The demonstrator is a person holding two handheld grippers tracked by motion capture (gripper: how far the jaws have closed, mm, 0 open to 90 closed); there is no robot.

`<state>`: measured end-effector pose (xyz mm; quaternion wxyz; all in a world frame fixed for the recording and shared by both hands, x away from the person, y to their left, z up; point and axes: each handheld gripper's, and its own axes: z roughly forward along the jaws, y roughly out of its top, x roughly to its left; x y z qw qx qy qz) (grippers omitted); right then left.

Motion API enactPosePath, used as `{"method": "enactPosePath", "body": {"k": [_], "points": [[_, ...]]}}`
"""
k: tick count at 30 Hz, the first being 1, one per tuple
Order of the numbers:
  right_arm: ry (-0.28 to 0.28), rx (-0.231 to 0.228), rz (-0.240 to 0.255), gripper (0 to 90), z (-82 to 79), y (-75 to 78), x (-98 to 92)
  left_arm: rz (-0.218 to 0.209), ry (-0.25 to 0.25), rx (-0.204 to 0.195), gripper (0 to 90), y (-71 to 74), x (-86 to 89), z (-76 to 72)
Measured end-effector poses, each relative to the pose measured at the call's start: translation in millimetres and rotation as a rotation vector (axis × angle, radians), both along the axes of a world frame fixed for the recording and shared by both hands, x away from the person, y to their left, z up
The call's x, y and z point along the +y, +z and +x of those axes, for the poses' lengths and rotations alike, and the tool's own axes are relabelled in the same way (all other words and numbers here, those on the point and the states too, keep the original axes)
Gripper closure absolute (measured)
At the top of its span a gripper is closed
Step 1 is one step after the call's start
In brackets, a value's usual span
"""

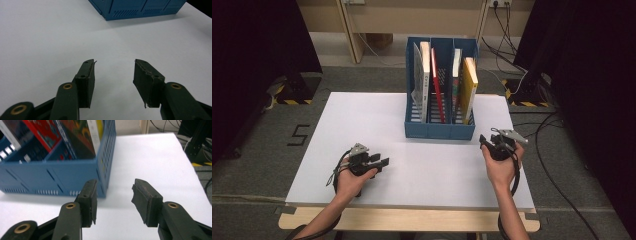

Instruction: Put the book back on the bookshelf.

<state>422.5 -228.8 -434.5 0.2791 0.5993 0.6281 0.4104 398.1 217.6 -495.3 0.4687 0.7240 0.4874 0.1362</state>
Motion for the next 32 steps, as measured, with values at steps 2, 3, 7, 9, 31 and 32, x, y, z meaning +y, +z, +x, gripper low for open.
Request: {"method": "enactPosePath", "body": {"k": [2,3,7,9,31,32], "points": [[0.006,0.008,-0.002,54.7,-6.0,-8.8,-2.3,0.003,0.006,-0.005,50.9,-0.5,3.0,-0.3],[0.006,0.009,0.0,54.7,-8.3,-13.0,-3.3,0.003,0.01,-0.01,50.9,-1.0,3.8,-0.3],[0.001,0.02,0.003,54.7,-18.4,-29.5,-6.6,0.023,0.02,-0.023,50.7,-3.0,7.8,-1.1],[0.003,0.021,0.003,54.7,-22.6,-36.9,-7.4,0.027,0.025,-0.021,50.6,-3.9,9.2,-1.2],[-0.032,-0.077,-0.044,49.5,-38.7,-55.7,-7.5,0.028,0.053,-0.104,49.5,-3.9,10.5,-7.5],[-0.027,-0.073,-0.042,49.3,-38.4,-55.7,-8.3,0.034,0.05,-0.105,49.4,-3.6,10.1,-8.1]]}}
